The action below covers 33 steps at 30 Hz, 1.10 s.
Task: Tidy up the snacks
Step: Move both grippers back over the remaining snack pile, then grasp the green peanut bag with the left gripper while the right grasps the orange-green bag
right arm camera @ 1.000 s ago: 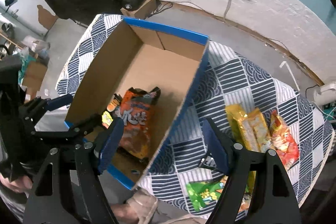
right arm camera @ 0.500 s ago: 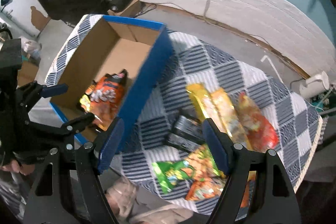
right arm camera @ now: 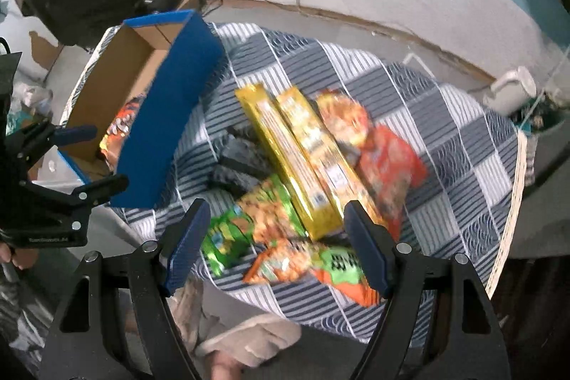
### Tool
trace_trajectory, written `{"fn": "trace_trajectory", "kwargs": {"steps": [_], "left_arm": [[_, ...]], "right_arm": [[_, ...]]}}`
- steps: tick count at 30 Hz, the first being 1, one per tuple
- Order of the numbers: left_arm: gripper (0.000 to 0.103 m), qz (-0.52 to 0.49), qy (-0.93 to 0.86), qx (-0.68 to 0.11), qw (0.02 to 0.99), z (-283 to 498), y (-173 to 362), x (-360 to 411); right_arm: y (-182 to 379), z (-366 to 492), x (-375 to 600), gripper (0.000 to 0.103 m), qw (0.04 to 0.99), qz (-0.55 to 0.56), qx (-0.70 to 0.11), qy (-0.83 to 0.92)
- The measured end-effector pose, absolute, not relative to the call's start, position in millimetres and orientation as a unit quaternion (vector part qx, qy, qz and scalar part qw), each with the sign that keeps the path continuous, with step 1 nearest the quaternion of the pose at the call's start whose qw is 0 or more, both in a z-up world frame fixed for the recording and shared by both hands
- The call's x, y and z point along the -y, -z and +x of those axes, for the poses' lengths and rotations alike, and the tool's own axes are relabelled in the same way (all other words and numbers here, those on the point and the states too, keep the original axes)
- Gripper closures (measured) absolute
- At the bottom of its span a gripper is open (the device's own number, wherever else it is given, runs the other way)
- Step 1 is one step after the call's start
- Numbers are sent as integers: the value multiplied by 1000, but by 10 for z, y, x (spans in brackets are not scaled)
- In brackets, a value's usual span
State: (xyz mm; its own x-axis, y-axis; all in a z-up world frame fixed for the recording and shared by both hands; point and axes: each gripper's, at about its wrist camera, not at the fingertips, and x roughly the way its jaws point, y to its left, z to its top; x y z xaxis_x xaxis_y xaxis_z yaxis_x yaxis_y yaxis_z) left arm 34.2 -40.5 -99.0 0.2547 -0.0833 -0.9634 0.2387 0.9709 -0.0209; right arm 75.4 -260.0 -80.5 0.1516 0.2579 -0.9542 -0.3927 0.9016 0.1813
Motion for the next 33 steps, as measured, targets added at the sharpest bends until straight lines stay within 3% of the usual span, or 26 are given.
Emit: {"fn": "trace_trajectory", "kwargs": {"steps": [11,33], "left_arm": [[18,101,149,-625,760,155,1322,979],[18,86,155,-671,720,288,1989,1216]], "right_arm": [[1234,464,3041,25,728,-57,-647,-221],[1856,386,2992,25,686,-153,-642,-308]]}}
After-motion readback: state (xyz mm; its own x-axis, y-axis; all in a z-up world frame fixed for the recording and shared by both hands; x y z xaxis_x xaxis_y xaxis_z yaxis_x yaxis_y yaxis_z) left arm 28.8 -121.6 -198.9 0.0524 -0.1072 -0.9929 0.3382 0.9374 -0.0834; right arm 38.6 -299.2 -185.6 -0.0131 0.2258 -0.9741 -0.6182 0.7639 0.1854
